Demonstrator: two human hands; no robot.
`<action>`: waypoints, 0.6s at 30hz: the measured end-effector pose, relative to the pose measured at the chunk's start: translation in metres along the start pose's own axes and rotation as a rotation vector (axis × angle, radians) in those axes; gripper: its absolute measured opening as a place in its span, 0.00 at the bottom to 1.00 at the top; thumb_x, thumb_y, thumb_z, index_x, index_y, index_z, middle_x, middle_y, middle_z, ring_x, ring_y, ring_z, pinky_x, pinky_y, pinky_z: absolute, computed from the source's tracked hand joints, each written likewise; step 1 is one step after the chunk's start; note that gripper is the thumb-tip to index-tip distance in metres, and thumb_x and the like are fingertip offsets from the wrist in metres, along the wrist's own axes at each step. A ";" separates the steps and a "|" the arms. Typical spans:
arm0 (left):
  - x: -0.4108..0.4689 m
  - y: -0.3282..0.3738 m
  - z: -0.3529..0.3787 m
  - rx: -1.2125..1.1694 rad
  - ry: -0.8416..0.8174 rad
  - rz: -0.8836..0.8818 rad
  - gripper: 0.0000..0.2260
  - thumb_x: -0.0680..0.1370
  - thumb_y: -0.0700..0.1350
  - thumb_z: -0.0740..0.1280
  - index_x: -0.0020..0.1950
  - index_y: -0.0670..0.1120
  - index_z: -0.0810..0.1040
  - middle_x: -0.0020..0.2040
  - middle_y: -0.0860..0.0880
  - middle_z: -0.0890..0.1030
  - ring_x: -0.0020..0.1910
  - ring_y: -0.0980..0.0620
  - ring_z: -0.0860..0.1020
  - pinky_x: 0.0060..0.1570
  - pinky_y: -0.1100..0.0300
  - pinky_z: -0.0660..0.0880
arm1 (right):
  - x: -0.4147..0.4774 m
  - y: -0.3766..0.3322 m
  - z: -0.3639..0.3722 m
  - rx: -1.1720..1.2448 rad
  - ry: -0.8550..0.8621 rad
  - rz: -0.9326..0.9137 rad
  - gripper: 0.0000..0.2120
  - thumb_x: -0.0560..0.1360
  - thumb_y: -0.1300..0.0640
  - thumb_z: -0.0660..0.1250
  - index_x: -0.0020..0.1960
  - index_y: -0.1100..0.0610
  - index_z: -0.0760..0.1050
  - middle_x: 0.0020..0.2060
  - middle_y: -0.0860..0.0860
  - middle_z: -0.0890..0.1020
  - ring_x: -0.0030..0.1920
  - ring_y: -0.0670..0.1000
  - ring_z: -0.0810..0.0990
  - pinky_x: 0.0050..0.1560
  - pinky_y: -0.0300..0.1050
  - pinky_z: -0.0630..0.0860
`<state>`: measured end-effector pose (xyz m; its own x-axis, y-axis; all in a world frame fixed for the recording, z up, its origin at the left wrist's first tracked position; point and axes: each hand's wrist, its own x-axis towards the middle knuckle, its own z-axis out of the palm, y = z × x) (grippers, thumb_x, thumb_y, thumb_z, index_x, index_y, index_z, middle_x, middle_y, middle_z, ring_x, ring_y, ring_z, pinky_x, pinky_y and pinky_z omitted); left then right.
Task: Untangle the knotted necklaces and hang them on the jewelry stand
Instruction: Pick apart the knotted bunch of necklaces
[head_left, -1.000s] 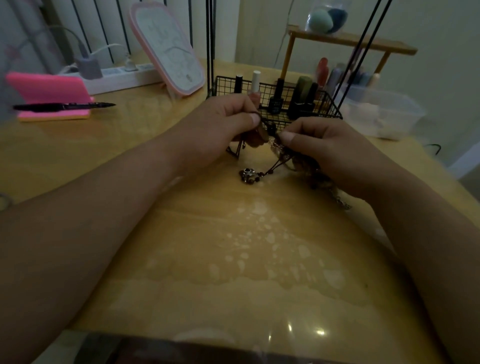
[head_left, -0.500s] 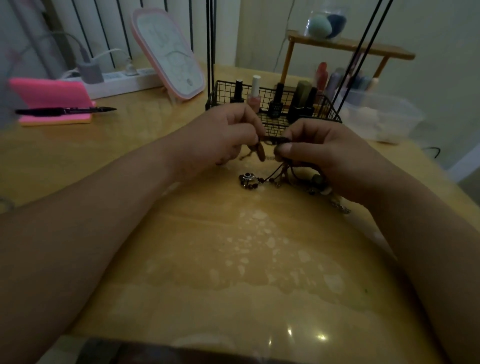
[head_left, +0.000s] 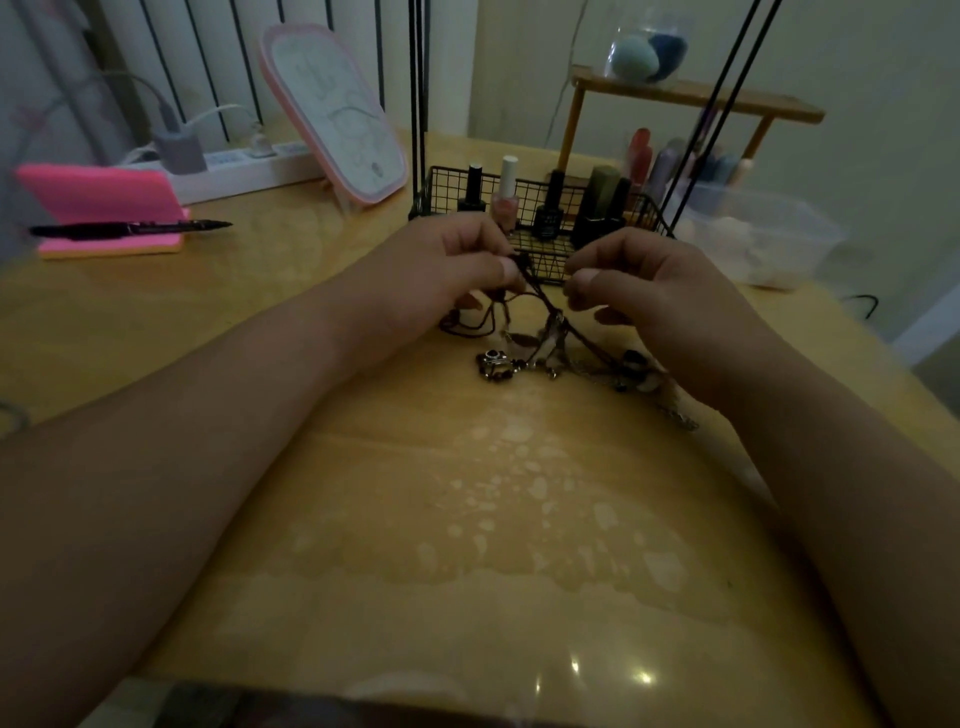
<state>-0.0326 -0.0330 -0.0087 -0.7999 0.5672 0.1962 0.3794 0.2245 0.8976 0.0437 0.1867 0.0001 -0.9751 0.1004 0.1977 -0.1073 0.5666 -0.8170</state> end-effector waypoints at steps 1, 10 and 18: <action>0.001 0.001 -0.001 -0.095 0.006 -0.027 0.04 0.84 0.41 0.64 0.50 0.46 0.78 0.52 0.47 0.86 0.53 0.52 0.84 0.60 0.49 0.79 | 0.001 0.000 -0.002 -0.031 0.029 0.007 0.05 0.83 0.54 0.66 0.56 0.49 0.81 0.48 0.46 0.86 0.48 0.42 0.84 0.53 0.46 0.80; 0.005 0.000 -0.007 -0.375 0.080 -0.166 0.07 0.83 0.43 0.59 0.55 0.42 0.74 0.39 0.46 0.80 0.43 0.45 0.81 0.49 0.46 0.80 | -0.002 0.002 -0.005 -0.329 -0.248 0.032 0.07 0.84 0.49 0.66 0.57 0.45 0.82 0.48 0.41 0.83 0.45 0.37 0.81 0.39 0.30 0.73; -0.003 0.004 -0.005 0.390 0.029 0.021 0.04 0.81 0.50 0.70 0.55 0.54 0.81 0.45 0.51 0.82 0.42 0.56 0.78 0.42 0.59 0.73 | -0.004 -0.002 -0.010 -0.399 -0.345 0.023 0.06 0.80 0.54 0.71 0.54 0.43 0.81 0.42 0.45 0.84 0.39 0.39 0.82 0.39 0.37 0.77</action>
<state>-0.0313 -0.0376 -0.0038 -0.8006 0.5537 0.2290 0.5398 0.5006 0.6768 0.0501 0.1935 0.0066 -0.9907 -0.1206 -0.0630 -0.0683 0.8415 -0.5360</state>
